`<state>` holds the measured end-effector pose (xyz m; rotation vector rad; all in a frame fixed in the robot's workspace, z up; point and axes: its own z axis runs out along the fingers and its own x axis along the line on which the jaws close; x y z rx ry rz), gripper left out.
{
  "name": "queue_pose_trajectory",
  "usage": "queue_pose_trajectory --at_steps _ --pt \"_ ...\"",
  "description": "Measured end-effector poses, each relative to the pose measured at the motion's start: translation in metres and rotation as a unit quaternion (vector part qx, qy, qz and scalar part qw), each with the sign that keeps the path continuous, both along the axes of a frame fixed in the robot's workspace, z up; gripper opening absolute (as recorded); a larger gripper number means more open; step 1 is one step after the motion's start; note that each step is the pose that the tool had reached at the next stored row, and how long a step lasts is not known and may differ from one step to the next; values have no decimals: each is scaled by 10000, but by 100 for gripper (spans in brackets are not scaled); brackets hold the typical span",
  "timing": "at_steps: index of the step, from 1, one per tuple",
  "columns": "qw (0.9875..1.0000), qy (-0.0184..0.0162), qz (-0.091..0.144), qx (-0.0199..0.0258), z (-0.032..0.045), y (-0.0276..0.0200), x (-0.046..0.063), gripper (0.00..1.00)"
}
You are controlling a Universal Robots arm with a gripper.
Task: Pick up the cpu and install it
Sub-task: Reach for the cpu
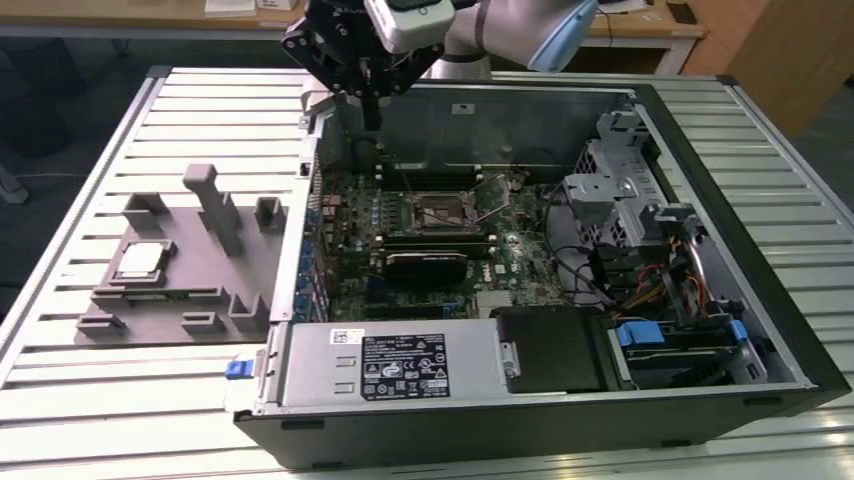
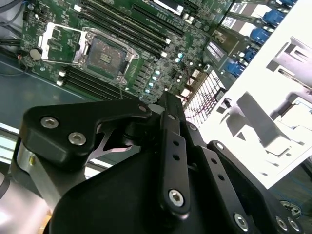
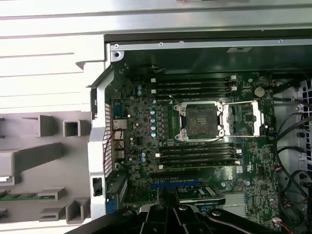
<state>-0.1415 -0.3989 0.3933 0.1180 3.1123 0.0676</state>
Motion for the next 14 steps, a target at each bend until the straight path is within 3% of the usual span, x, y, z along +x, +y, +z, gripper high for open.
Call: queue_pose_trajectory --at_steps 14 --pt "10000 -1 0 0 0 0 -154 11"
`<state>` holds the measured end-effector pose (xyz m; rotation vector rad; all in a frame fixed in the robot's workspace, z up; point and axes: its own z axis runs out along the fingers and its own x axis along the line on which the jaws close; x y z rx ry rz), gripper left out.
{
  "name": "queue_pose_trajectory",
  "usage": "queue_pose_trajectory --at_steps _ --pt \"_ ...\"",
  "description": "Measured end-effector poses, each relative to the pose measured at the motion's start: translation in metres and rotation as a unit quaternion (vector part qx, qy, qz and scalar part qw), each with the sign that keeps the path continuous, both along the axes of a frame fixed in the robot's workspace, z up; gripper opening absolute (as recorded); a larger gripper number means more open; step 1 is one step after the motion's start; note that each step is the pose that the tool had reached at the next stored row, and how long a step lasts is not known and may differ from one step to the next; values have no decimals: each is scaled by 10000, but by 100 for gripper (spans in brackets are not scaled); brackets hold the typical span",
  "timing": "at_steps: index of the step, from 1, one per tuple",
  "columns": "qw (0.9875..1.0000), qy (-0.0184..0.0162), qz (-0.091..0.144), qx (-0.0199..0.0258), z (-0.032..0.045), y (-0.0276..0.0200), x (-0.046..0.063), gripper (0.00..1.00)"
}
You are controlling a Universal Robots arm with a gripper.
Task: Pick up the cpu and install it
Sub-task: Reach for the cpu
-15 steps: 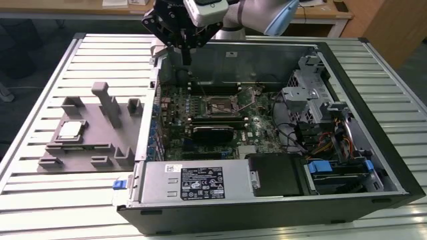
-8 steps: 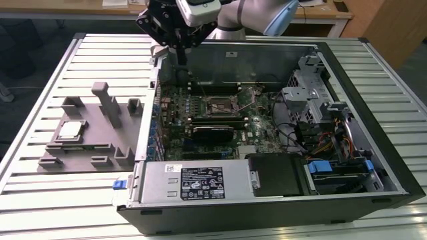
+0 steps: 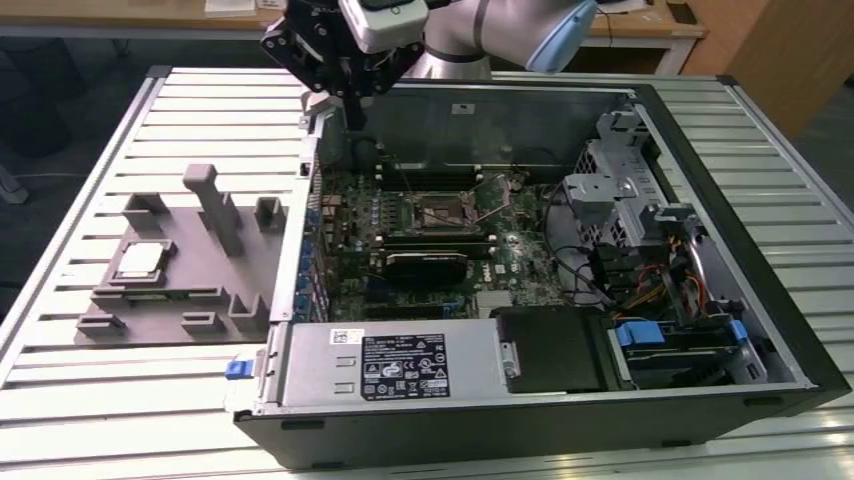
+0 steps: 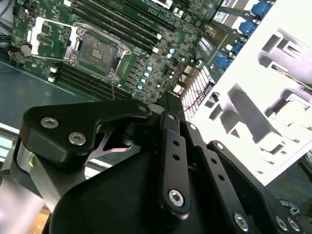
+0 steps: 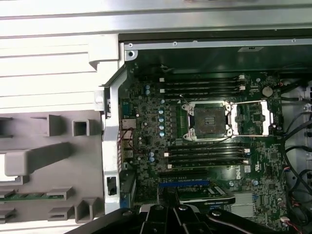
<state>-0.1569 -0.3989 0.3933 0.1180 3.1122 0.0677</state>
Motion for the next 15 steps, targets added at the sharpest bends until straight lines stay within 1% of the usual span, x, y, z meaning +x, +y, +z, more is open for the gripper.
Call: queue_pose_trajectory --at_steps 15 --pt "10000 0 -3 0 0 0 -159 11"
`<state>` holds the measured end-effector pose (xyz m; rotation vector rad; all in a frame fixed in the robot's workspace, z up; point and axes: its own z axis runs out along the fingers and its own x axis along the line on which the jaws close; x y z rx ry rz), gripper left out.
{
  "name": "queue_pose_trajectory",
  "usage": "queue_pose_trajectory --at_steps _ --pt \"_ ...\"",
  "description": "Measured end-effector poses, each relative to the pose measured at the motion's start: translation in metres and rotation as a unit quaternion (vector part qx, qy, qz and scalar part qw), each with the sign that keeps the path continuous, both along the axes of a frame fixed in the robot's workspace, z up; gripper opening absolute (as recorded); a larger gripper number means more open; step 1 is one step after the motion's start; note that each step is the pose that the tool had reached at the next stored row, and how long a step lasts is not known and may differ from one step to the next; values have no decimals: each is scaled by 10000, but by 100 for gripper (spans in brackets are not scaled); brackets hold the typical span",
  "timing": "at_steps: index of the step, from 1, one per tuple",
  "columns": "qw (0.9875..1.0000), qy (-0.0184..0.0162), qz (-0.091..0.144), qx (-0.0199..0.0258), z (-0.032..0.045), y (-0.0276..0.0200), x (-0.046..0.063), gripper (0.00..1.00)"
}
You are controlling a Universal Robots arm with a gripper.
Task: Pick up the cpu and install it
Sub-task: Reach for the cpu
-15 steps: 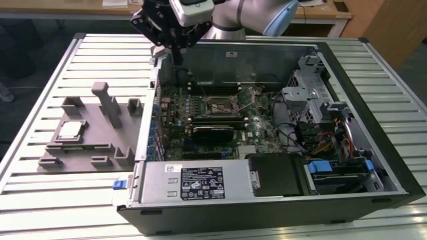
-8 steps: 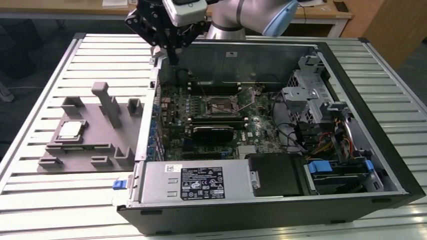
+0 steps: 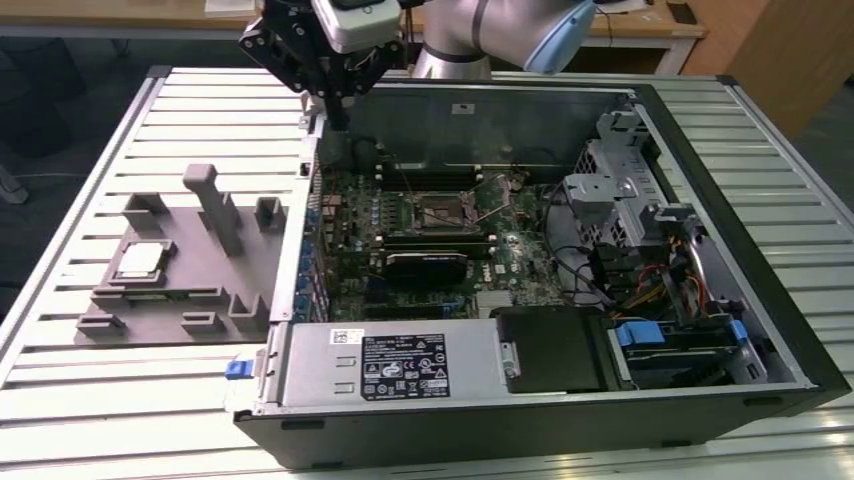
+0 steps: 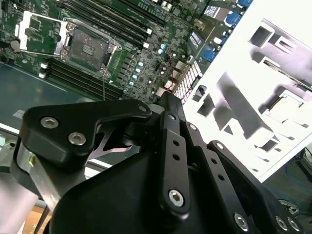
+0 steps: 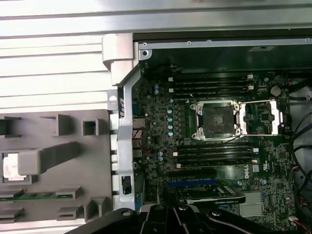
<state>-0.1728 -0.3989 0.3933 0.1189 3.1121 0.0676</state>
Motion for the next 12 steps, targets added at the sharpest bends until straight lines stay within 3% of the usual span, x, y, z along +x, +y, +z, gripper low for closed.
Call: queue_pose_trajectory --at_steps 12 --pt "10000 -1 -2 0 0 0 -152 11"
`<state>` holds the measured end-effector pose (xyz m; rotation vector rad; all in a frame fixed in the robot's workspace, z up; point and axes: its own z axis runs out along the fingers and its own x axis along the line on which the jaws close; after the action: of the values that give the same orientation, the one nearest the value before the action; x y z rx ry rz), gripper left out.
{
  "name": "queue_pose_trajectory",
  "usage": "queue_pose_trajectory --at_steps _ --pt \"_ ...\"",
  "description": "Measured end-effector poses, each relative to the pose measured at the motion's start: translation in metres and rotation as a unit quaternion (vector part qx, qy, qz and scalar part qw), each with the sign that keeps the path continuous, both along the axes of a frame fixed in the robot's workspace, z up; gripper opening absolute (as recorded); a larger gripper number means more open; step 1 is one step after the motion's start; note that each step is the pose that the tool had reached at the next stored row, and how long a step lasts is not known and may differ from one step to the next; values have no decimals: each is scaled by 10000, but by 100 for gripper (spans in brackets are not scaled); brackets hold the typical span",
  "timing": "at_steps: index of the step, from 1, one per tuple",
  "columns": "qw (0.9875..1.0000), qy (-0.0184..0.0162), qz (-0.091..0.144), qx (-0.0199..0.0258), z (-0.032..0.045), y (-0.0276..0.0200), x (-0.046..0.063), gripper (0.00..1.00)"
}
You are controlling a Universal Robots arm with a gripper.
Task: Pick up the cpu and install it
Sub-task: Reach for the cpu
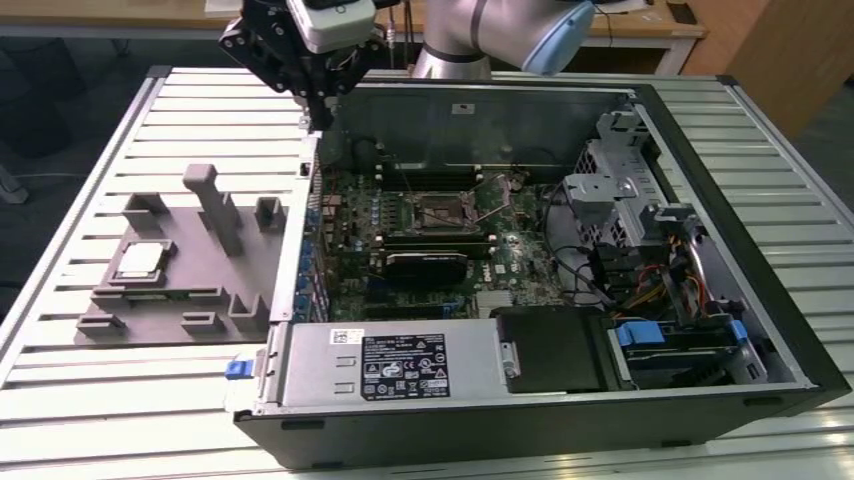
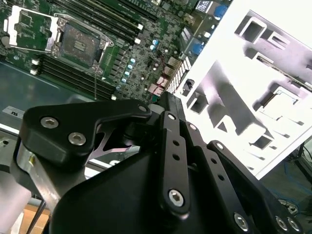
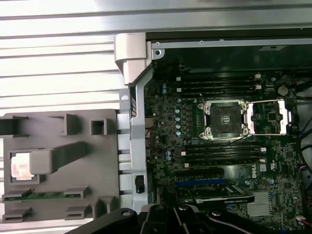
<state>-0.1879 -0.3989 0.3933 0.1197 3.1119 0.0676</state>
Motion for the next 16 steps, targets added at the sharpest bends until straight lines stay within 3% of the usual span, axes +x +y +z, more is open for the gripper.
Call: queue_pose_trajectory --at_steps 16 --pt "10000 -2 -11 0 -2 0 -267 11"
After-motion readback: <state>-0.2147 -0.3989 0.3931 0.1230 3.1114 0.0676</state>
